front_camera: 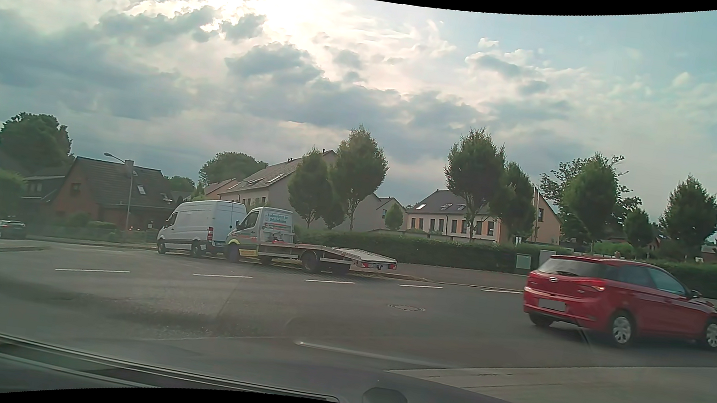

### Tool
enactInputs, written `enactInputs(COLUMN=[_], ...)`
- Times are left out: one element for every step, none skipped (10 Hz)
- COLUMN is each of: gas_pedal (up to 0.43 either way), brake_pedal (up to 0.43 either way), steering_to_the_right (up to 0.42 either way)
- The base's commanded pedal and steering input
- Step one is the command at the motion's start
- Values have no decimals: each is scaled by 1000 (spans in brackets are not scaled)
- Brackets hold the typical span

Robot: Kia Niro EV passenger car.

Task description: Follow the waypoints while adhering to traffic rules and regulations

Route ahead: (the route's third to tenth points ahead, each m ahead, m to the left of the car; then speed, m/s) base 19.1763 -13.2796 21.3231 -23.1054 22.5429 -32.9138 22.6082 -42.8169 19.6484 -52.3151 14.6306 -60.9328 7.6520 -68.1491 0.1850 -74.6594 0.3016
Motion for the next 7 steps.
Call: enactInputs(gas_pedal=[0,0,0,0,0,0,0], brake_pedal=[134,140,146,152,159,159,159], steering_to_the_right=[-6,-6,-6,-6,-7,-7,-7])
